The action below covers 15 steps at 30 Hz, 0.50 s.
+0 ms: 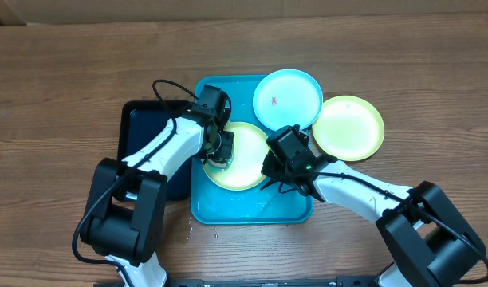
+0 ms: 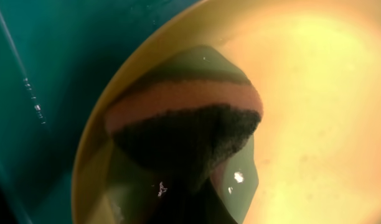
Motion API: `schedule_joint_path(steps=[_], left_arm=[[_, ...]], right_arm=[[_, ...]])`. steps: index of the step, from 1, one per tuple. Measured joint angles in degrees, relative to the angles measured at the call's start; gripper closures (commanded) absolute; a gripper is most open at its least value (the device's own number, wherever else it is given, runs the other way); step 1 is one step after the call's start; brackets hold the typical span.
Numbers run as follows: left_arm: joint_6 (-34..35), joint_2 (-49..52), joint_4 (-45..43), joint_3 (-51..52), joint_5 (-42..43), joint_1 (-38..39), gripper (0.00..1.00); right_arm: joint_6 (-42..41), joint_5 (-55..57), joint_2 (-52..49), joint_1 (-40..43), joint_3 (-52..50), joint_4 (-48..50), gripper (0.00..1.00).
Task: Clean dirty plates on tray and stack at the side
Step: 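Scrub the stained yellow plate with the sponge in left gripper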
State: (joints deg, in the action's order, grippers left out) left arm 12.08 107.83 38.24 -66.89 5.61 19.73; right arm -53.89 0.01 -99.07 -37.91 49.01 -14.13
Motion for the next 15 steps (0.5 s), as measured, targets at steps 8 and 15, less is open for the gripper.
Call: schedule_joint_path(steps=[8, 15], left_arm=[[-2.91, 1.97, 0.37, -1.01, 24.79, -0.48, 0.96], [-3.45, -2.54, 6.93, -10.03, 29.2, -0.74, 0.96]], right_arm=[[0.11, 0.09, 0.0, 0.0, 0.0, -0.04, 0.96], [0.11, 0.04, 0.0, 0.0, 0.0, 0.0, 0.96]])
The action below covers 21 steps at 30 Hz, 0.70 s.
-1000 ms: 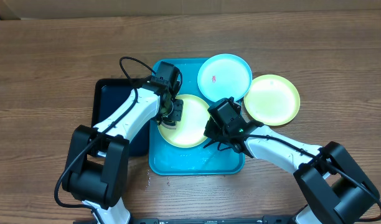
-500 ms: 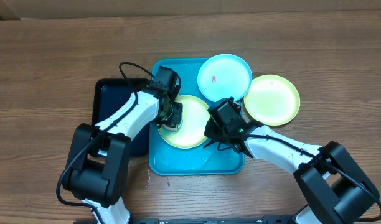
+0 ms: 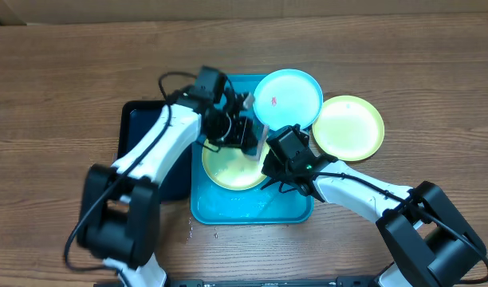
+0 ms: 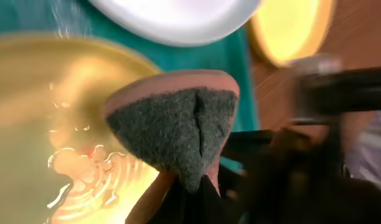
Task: Clean dirty plates on tray and stack at the side
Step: 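Scrub the stained yellow plate with the sponge in left gripper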
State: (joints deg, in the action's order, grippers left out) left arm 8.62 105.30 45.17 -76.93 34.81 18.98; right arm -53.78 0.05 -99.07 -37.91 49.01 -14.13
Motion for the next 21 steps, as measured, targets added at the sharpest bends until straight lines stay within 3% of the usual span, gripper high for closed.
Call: schedule_joint_path(steps=[5, 10, 15, 21], left_arm=[[0.0, -6.4, 4.92, -2.01, -9.16, 0.07, 0.96], [1.55, -6.51, 6.19, -0.37, -20.7, 0.04, 0.96], [3.8, -5.92, 2.71, 5.29, -27.52, 0.07, 0.96], [6.29, -5.16, -3.19, 11.93, -30.12, 0.07, 0.96]], right_arm=[[0.02, 0.0, 0.0, 0.02, 0.0, 0.15, 0.96], [0.02, -0.02, 0.0, 0.0, 0.0, 0.33, 0.96], [-0.02, 0.02, 0.0, 0.0, 0.0, 0.44, 0.96], [1.01, -0.37, -0.02, 0.0, 0.0, 0.66, 0.96]])
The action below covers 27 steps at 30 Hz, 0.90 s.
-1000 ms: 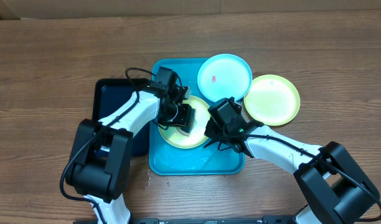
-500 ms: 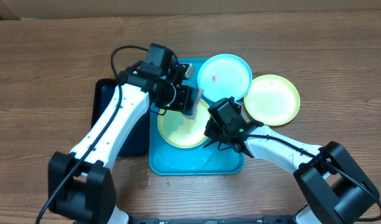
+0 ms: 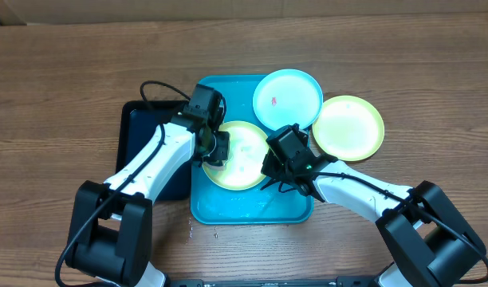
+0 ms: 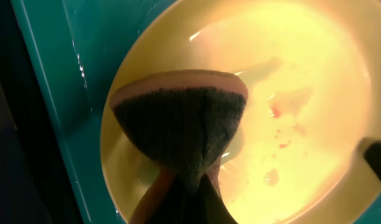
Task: Clean dirty plates on tray and stack at the side
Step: 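Scrub the stained yellow plate with the sponge in left gripper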
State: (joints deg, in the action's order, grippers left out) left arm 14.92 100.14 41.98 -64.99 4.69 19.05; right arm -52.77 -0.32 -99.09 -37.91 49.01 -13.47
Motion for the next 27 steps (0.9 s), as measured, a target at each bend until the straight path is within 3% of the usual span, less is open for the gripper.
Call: schedule_joint_path(steps=[3, 7, 9, 10, 11, 13, 21, 27], left_arm=[[0.9, 0.07, -2.08, 2.34, -0.72, 0.0, 0.96], [1.49, 0.17, -2.82, 3.72, -0.94, 0.0, 0.96], [1.51, 0.17, -2.91, 3.85, -0.98, 0.0, 0.96], [1.51, 0.17, -3.06, 3.87, -1.09, 0.0, 0.96], [1.51, 0.17, -3.21, 3.87, -1.11, 0.0, 0.96], [1.53, 0.17, -3.5, 3.89, -1.11, 0.0, 0.96], [1.55, 2.51, -5.84, 3.89, -0.42, -0.02, 0.96], [1.49, 4.44, -6.71, 3.21, 4.66, -0.85, 0.96]], right_arm=[[0.92, -1.27, -0.13, 0.0, 0.0, 0.17, 0.94], [1.68, -3.19, -0.2, 0.0, 0.0, 0.22, 0.77], [2.01, -3.82, -0.2, 0.0, 0.0, 0.15, 0.73], [2.01, -3.93, -0.2, 0.0, 0.0, 0.17, 0.75], [1.95, -4.09, -0.2, 0.0, 0.0, 0.17, 0.86], [2.03, -4.15, -0.2, 0.0, 0.0, 0.28, 0.96], [1.99, -4.17, -0.2, 0.0, 0.0, 0.33, 0.96], [2.01, -3.76, -0.24, 0.04, 0.0, 0.17, 0.96]])
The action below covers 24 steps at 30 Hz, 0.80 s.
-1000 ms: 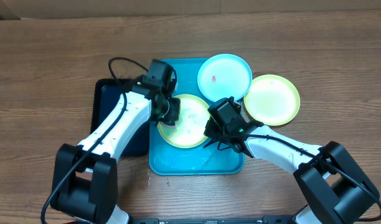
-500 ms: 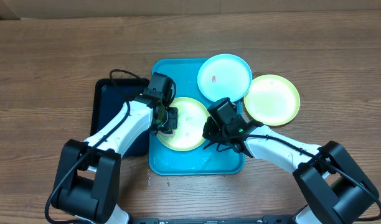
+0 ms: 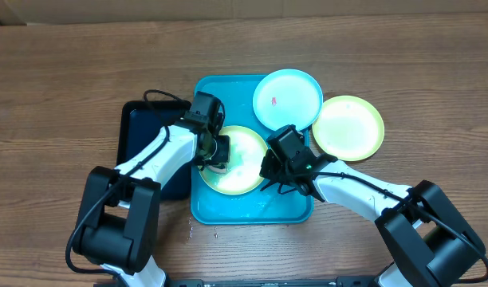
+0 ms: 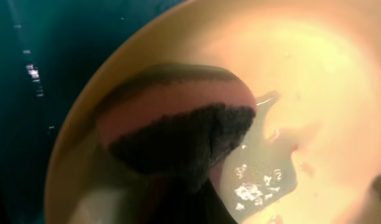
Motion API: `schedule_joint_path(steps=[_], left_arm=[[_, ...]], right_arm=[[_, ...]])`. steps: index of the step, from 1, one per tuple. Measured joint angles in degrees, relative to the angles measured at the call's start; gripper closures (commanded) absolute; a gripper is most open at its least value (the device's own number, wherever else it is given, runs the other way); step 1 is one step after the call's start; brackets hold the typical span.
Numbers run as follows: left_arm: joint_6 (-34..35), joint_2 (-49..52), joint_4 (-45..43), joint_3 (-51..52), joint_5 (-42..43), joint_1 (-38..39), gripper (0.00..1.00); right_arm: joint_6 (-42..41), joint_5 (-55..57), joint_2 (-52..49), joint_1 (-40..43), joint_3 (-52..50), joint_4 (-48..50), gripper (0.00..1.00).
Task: Clean dirty plates on tray and stack at the side
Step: 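Scrub the stained yellow plate with the sponge in left gripper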
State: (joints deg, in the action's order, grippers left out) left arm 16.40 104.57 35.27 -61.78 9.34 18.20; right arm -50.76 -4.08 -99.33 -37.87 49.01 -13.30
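A yellow plate (image 3: 242, 162) lies wet in the teal tray (image 3: 252, 209). My left gripper (image 3: 214, 151) is shut on a pink sponge with a dark scrub face (image 4: 178, 124), pressed onto the plate's left part near the rim. In the left wrist view the yellow plate (image 4: 315, 81) carries a soapy film and reddish specks. My right gripper (image 3: 268, 170) is at the plate's right rim and looks shut on it. A light blue plate (image 3: 292, 92) with a red stain (image 3: 273, 101) overlaps the tray's far right corner. A lime-green plate (image 3: 349, 127) rests on the table at the right.
A black tray (image 3: 148, 131) sits on the wooden table directly left of the teal tray, under my left arm. Water drops lie on the table by the teal tray's front left corner (image 3: 192, 227).
The left gripper has come lower and a little to the left, so the sponge now presses on the plate near its left rim. The right gripper has stayed at the right rim.
First the sponge was pressed on the yellow plate's left part. Then the left gripper was raised over the plate's far side, near the blue plate. After that it hung above the plate's left half, and now the sponge is down on it again.
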Motion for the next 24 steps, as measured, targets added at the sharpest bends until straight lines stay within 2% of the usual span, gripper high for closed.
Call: schedule_joint_path(steps=[10, 15, 20, 24], left_arm=[[-1.53, 2.08, -0.44, -2.99, 16.59, 0.39, 0.96], [-3.67, 2.19, 5.57, -9.94, 20.44, 0.57, 0.96], [-5.07, 2.1, 11.85, -14.88, 18.43, 0.59, 0.96], [-5.64, 1.7, 15.85, -16.0, 11.32, 0.57, 0.96]], right_arm=[[0.0, 0.0, 0.0, 0.0, 0.0, 0.04, 0.96], [0.0, -0.2, 0.0, 0.0, 0.0, 0.07, 0.96], [-0.02, -0.2, 0.0, -0.02, 0.0, 0.07, 0.96], [0.0, -0.2, 0.0, 0.0, 0.0, 0.11, 0.96]])
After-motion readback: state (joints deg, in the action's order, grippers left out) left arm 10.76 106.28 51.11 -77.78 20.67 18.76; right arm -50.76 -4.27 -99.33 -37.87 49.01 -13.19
